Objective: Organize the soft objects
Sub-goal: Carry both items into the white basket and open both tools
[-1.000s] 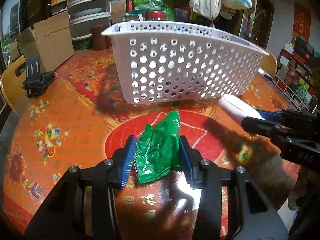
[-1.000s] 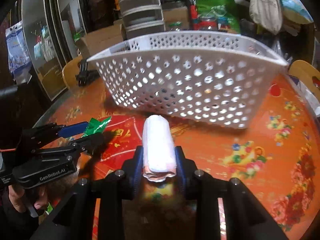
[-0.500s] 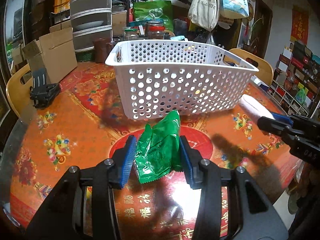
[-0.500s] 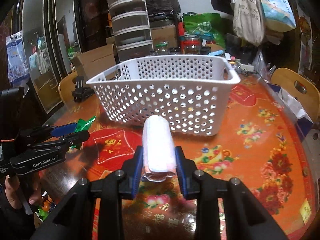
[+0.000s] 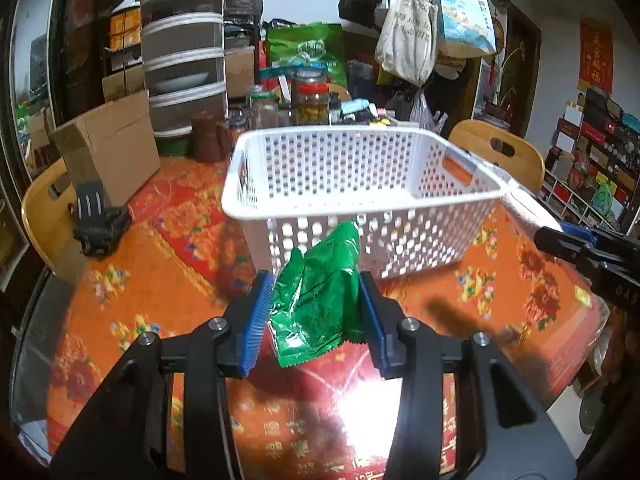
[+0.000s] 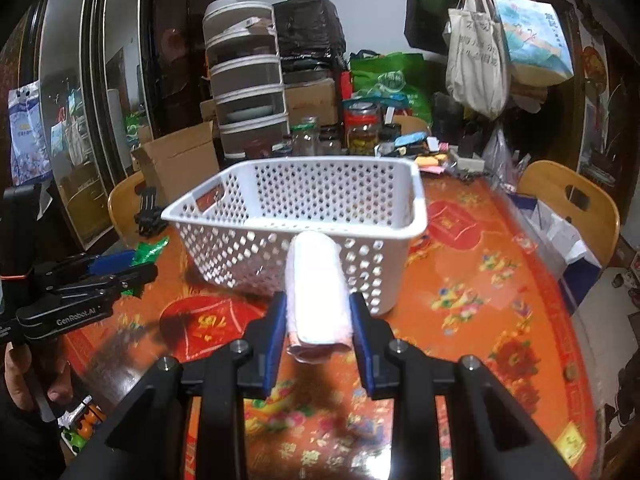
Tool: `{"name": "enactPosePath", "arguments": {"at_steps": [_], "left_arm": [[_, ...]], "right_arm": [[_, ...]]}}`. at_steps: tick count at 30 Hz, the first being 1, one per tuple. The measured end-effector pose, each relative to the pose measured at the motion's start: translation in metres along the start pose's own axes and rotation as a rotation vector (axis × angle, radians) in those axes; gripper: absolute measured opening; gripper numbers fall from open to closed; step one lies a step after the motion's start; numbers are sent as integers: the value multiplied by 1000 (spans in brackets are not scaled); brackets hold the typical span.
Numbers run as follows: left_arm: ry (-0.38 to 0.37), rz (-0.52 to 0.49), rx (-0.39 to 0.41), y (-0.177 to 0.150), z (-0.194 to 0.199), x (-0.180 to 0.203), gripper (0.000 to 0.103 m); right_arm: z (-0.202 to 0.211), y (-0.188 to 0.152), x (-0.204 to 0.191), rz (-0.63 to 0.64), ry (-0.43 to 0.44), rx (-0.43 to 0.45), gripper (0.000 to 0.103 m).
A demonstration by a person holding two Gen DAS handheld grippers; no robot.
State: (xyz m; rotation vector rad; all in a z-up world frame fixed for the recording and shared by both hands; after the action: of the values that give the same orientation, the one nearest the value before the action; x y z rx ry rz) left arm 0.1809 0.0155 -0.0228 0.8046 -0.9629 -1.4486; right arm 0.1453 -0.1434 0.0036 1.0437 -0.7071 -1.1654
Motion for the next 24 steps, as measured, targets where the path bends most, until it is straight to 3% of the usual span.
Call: {"name": "enactPosePath", "arguments": {"at_steps": [11,18,24], "left_arm": [[-28,-1,46,96,-12,1,41],[-22,-16,-20,143,-68,14,41],[11,-11,-150,144,-145,14,41]], "right_arm": [[-23,63,9,29,-9,6,30],[-72,92,22,13,-30,-53,30],[-124,95,32,21,-70,-139,30]]}}
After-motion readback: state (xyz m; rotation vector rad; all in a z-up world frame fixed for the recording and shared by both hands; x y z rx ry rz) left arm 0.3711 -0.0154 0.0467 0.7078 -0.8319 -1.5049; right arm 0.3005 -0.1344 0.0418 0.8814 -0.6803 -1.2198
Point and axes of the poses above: each gripper's, at about its wrist camera, not at the fingertips, and z roughly against the way its jaws point, x to its right, y to its top, the point moved 6 cm from there along -z, roughly the way its jaws point, and after that the axes turned 11 degrees about x, right-handed, at the moved point
